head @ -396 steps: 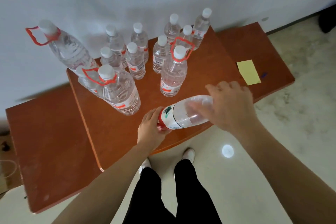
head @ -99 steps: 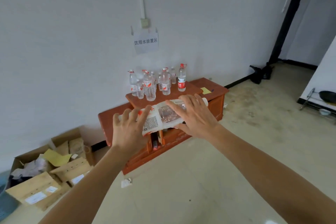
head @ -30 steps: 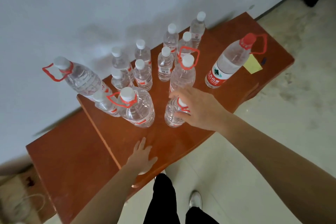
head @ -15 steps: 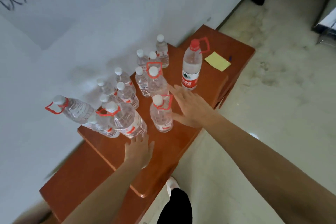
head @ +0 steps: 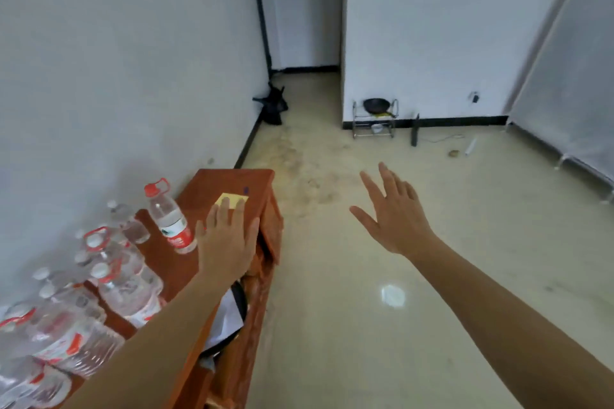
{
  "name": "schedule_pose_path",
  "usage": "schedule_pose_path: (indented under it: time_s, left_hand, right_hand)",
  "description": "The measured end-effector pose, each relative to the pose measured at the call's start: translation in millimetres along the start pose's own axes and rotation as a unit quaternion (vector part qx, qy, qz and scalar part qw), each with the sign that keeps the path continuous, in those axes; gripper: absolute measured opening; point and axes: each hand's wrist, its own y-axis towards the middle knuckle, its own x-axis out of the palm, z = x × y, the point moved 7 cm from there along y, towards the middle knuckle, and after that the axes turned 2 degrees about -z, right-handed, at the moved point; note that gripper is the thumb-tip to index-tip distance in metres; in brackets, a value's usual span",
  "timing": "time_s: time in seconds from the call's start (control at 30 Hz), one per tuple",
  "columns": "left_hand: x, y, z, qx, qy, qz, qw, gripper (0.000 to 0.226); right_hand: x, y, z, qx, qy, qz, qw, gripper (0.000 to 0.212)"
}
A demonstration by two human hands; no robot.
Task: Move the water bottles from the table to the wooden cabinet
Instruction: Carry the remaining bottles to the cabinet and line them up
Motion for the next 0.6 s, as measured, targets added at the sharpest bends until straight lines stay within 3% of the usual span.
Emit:
schedule_pose_path:
  time_s: [0.17, 0.27, 0.37, 0.47, 0.6]
  left_hand:
    - [-66.7, 22.3, 243.4, 0.182, -0.067, 0.056, 0.979, 0.064]
    - [-98.5, 9.4, 391.8, 0.304, -0.088, 0.107, 0.943, 0.061]
    - [-107.0, -25.0, 537.6, 0.399, -0.092, 0.096, 0.907, 0.063]
    - [-99.7, -69.3, 648.6, 0.465, -0.124, 0.086, 0.873, 0.065]
    - [-93.2, -172.6, 832.2, 0.582, -0.186, 0.062, 0.789, 0.064]
  right_hand:
    - [-95.6, -122.2, 191.0, 0.179, -0.04, 0.061, 0.981, 0.078]
    - [-143.2, -208.1, 291.5, 0.275, -0.057, 0.097, 0.955, 0.079]
    - [-172.1, -316.0, 380.3, 0.373, -0.078, 0.153, 0.912, 0.078]
    - [-175.9, -411.7, 437.1, 0.451, -0.106, 0.142, 0.875, 0.08]
    - [-207.1, -565.6, 526.3, 0.546, -0.164, 0.096, 0.816, 0.079]
